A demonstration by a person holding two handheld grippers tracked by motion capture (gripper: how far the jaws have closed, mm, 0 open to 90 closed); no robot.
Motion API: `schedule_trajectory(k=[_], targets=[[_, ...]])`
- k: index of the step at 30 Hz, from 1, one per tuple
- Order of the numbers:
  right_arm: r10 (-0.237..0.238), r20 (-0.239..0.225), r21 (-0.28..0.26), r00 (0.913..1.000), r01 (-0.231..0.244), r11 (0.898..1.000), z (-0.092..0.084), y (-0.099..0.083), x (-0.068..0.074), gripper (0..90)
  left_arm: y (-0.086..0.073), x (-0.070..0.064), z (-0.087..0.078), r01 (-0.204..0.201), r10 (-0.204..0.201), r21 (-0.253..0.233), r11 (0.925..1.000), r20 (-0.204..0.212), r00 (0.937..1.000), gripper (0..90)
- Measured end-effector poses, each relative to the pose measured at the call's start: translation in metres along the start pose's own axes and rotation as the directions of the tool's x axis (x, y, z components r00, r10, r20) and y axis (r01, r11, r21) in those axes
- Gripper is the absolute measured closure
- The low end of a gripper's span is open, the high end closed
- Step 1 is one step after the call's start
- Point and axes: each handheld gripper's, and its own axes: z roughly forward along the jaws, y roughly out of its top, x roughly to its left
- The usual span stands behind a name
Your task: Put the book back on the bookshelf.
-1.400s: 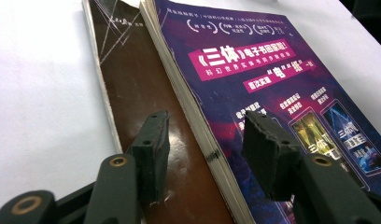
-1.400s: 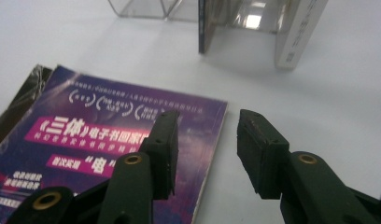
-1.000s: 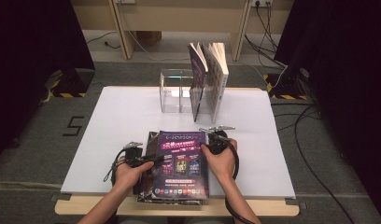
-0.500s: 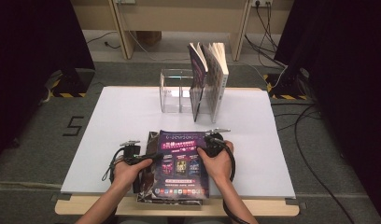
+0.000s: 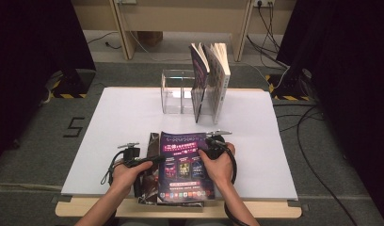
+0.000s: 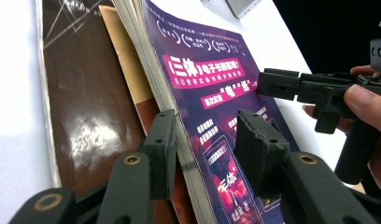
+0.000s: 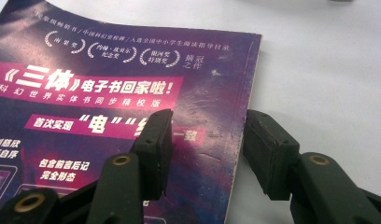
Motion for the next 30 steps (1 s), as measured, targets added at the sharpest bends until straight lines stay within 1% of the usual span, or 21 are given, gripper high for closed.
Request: schedule_trajectory(k=[1,3,4,9,12,16,21,23,26,27,29,30], targets=[[0.000,0.000,-0.001,1.0000,0.000,1.000,0.000,0.000,0.000,52.8,-0.001,0.000,0.000,0.000,0.000,0.000,1.0000,-0.002,1.0000,58.0],[0.006,-0.001,-0.001,1.0000,-0.006,1.000,0.000,0.000,0.000,52.9,-0.004,-0.001,0.000,-0.021,0.021,0.004,0.9998,-0.013,0.9997,57.8],[0.007,-0.002,-0.001,1.0000,-0.007,1.000,0.000,-0.001,0.000,53.0,-0.006,-0.001,0.001,-0.021,0.021,0.012,0.9997,-0.011,0.9997,57.4],[0.009,0.000,-0.001,1.0000,-0.009,1.000,0.000,0.000,-0.001,52.8,-0.009,0.001,0.001,0.012,-0.012,0.032,0.9994,0.011,0.9999,56.6],[0.010,0.000,0.001,1.0000,-0.010,1.000,0.000,0.000,-0.001,52.7,-0.007,0.001,0.002,0.017,-0.017,0.040,0.9990,0.009,0.9998,55.8],[0.023,0.004,-0.001,0.9997,-0.023,1.000,0.000,0.001,-0.002,52.7,-0.006,0.002,0.004,0.032,-0.032,0.033,0.9989,0.012,0.9994,55.1],[0.024,0.008,-0.005,0.9997,-0.024,1.000,0.001,0.001,-0.003,52.6,-0.007,0.001,0.004,0.054,-0.054,0.014,0.9985,0.018,0.9984,55.2],[0.026,0.009,-0.005,0.9996,-0.026,1.000,0.001,0.001,-0.003,52.6,-0.010,0.000,0.004,0.051,-0.051,0.001,0.9987,0.014,0.9986,55.6],[0.034,0.009,-0.008,0.9994,-0.034,0.999,0.001,0.000,-0.002,53.0,-0.014,-0.001,0.003,0.051,-0.051,0.017,0.9986,0.017,0.9986,55.4],[0.035,0.009,-0.008,0.9993,-0.035,0.999,0.001,0.000,-0.003,53.1,-0.015,-0.001,0.003,0.057,-0.057,0.025,0.9981,0.020,0.9982,55.3],[0.038,0.007,-0.009,0.9993,-0.038,0.999,0.001,0.000,-0.003,53.2,-0.016,0.001,0.003,0.084,-0.085,0.030,0.9960,0.035,0.9958,55.3],[0.036,0.007,-0.012,0.9993,-0.036,0.999,0.001,0.000,-0.003,53.2,-0.016,0.002,0.002,0.088,-0.089,0.033,0.9956,0.042,0.9951,55.3]])
